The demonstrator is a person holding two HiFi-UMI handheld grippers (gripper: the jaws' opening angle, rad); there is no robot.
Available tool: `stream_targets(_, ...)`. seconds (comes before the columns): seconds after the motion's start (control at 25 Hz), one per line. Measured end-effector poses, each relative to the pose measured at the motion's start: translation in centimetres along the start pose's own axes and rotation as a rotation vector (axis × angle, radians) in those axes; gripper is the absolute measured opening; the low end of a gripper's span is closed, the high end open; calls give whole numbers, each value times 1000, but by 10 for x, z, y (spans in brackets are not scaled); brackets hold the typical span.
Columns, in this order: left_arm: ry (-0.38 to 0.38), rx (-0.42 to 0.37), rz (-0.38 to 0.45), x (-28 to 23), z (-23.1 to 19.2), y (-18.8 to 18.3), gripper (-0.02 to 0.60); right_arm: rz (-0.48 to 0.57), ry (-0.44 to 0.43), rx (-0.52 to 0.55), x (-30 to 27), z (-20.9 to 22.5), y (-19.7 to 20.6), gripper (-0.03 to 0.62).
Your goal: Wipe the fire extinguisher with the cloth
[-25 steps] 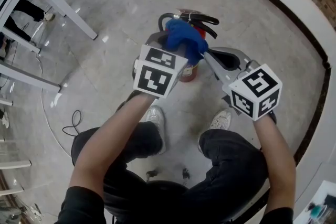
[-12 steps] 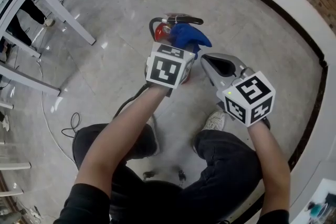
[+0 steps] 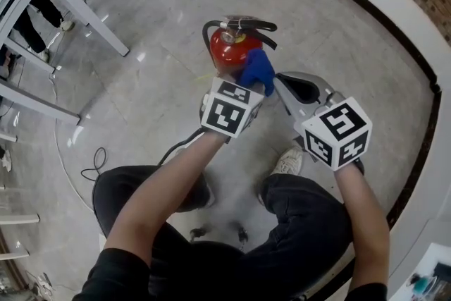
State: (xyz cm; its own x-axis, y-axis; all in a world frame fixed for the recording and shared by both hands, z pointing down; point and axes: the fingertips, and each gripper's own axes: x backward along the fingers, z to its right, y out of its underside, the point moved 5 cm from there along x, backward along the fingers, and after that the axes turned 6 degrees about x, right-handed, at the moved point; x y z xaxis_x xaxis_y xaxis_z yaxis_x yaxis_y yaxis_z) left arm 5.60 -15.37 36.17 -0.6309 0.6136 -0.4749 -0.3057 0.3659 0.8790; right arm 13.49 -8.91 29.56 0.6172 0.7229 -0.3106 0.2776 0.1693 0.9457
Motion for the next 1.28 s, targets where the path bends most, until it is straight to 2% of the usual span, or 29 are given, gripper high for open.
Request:
stream_targets(0.24, -28, -26, 24, 22, -15, -1, 72, -22, -7, -7, -7, 1, 4, 3)
stream_targets(0.56, -129, -34, 38, 57, -57, 2, 74, -32, -43, 3, -25, -13, 1, 3)
stream_targets(0.84, -217, 31, 44, 62, -103, 5, 74, -35, -53, 1, -33, -17, 0, 3)
stream_targets(1.12, -234, 64, 53, 39, -146, -1, 74, -50, -60, -7, -38, -19, 6, 3)
stream_targets(1.28, -244, 92, 67, 28, -155, 1, 72, -66, -64, -16, -40, -16, 13, 3)
